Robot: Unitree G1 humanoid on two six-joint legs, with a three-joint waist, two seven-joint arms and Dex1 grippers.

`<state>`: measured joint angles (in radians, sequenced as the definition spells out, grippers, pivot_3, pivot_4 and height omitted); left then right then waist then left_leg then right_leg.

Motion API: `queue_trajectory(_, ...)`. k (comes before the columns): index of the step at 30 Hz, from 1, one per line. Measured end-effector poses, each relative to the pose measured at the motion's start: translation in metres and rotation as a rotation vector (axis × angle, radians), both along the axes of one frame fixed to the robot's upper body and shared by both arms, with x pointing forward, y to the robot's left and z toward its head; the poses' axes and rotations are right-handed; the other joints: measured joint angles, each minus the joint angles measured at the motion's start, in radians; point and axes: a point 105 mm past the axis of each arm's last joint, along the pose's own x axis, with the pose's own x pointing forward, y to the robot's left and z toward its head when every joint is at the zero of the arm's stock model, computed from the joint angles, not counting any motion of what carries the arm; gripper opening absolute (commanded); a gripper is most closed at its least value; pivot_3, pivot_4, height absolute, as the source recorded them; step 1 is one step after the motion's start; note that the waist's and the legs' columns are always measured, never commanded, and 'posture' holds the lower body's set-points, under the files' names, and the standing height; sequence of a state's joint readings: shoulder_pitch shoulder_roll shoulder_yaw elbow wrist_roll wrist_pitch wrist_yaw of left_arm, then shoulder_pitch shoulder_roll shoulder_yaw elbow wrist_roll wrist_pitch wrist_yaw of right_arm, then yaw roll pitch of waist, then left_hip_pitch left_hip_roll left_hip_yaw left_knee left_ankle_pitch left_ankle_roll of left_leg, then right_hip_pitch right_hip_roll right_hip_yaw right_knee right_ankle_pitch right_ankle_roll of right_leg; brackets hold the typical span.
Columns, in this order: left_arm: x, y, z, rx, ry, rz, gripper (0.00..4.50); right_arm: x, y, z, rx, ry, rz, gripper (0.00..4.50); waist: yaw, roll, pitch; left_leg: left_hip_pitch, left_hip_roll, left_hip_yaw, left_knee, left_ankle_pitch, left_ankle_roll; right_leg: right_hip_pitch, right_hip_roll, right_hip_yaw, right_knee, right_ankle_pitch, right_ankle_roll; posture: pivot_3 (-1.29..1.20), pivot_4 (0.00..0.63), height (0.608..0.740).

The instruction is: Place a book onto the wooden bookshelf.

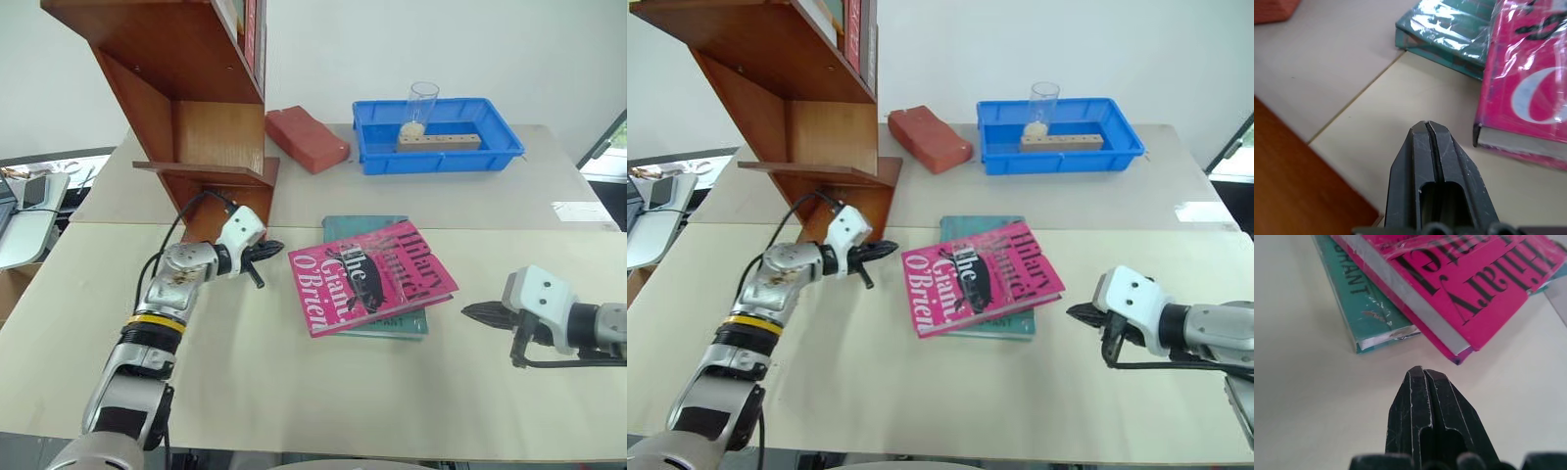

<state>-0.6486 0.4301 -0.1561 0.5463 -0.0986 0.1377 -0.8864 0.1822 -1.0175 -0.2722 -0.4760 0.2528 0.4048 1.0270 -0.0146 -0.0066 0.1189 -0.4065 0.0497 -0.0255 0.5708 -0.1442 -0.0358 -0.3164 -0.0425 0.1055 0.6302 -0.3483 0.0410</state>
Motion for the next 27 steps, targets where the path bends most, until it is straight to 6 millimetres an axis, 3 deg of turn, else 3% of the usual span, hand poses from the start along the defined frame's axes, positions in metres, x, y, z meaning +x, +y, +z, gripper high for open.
queue_trajectory(7,-0.012,-0.017,-0.006,-0.023,0.059,-0.126,0.0,0.015,0.008,-0.009,0.004,-0.027,-0.005,0.02,0.001,0.0,0.0,0.0,0.0,0.0,0.0,0.0,0.0,0.0,0.0,0.0,0.0,0.0,0.001,0.0,0.15,0.74)
queue_trajectory(14,-0.065,-0.005,-0.015,-0.036,0.227,-0.259,0.0,0.041,0.0,-0.019,-0.01,-0.063,-0.001,0.02,-0.003,0.002,-0.001,0.001,0.0,0.0,0.0,0.0,0.0,0.001,0.0,0.0,0.0,0.0,0.001,0.0,0.15,0.74)
queue_trajectory(19,-0.105,-0.015,-0.023,-0.1,0.365,-0.305,0.0,0.068,0.006,-0.016,0.003,-0.117,0.032,0.02,0.001,0.003,-0.001,0.001,0.0,0.0,0.001,0.0,0.0,0.002,0.0,0.0,0.0,0.0,0.001,0.0,0.15,0.74)
queue_trajectory(27,-0.12,-0.028,-0.017,-0.148,0.406,-0.318,0.0,0.09,0.007,-0.015,-0.022,-0.139,0.077,0.02,0.001,0.003,-0.001,0.001,0.0,0.0,0.001,0.0,0.0,0.003,0.0,0.0,0.0,0.0,0.001,0.0,0.15,0.74)
